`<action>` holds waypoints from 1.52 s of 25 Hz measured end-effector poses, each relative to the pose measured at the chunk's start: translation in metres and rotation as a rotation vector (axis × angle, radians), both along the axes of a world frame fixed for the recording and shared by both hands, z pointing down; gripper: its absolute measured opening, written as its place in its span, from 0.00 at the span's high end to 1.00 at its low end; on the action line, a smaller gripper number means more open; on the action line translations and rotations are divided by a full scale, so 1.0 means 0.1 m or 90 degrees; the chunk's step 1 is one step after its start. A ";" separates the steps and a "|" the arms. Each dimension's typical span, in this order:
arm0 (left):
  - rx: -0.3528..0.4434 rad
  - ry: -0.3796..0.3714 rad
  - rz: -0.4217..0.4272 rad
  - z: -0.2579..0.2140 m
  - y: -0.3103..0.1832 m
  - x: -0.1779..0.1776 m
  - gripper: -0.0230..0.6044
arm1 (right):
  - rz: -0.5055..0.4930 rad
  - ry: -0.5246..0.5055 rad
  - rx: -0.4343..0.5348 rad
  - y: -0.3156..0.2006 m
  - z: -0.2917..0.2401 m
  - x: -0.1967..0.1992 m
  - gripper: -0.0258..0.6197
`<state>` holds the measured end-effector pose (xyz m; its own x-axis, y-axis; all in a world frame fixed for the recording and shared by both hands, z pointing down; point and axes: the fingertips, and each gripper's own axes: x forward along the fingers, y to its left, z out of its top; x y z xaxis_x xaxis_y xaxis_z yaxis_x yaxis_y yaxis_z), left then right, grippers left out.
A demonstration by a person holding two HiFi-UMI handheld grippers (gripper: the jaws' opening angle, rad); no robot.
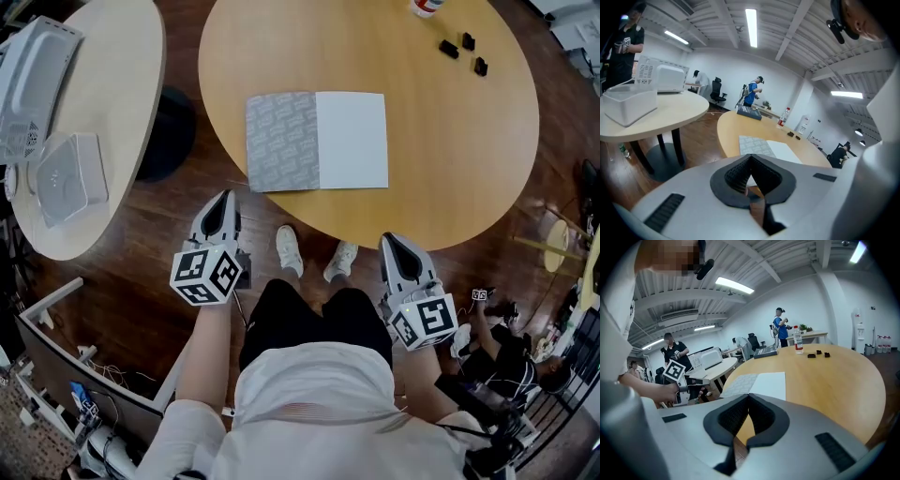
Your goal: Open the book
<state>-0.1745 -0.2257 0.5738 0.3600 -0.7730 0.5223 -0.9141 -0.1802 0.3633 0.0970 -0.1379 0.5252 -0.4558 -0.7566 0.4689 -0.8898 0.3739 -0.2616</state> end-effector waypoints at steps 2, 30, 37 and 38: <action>0.025 0.010 0.015 -0.20 -0.01 0.05 0.94 | 0.002 0.004 0.010 0.00 -0.08 -0.02 0.95; 0.250 0.018 0.165 -2.34 0.49 0.33 0.94 | -0.023 0.047 0.216 -0.03 -1.88 -0.46 0.95; 0.271 0.000 0.140 -2.66 0.96 0.70 0.95 | -0.063 0.010 0.269 0.28 -2.17 -0.14 0.95; 0.276 -0.005 0.137 -2.71 1.04 0.78 0.95 | -0.066 0.005 0.273 0.33 -2.20 -0.07 0.95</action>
<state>-0.0968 -0.1219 0.3023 0.5335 -0.8281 0.1718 -0.8415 -0.4994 0.2062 0.0902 -0.1048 0.3049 -0.5374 -0.8340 0.1253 -0.8431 0.5347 -0.0568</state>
